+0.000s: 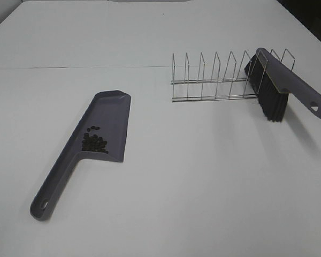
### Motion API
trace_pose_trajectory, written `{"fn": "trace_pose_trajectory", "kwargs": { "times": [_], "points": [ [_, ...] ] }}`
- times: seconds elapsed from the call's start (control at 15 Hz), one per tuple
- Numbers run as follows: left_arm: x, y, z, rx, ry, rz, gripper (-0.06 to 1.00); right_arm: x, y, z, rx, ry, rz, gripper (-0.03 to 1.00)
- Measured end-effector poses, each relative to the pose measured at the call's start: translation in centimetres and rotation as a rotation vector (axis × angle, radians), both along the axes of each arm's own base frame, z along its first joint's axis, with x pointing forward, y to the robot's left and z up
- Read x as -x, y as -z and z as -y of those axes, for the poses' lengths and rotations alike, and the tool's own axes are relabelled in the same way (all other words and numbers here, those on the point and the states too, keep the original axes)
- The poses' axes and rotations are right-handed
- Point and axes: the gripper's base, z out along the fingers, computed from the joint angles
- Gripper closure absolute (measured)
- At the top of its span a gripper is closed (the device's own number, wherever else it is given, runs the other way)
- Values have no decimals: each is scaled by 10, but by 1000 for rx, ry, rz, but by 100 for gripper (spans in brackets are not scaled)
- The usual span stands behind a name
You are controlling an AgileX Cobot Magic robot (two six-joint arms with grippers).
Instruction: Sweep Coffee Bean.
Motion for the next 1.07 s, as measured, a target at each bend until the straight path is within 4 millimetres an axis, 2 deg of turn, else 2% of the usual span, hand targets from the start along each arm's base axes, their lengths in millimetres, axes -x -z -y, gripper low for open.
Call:
{"fn": "trace_pose_trajectory", "kwargs": {
  "times": [1.07],
  "points": [
    [0,0,0,-3,-34,1,26,0,0,1,9,2,1,35]
  ]
}}
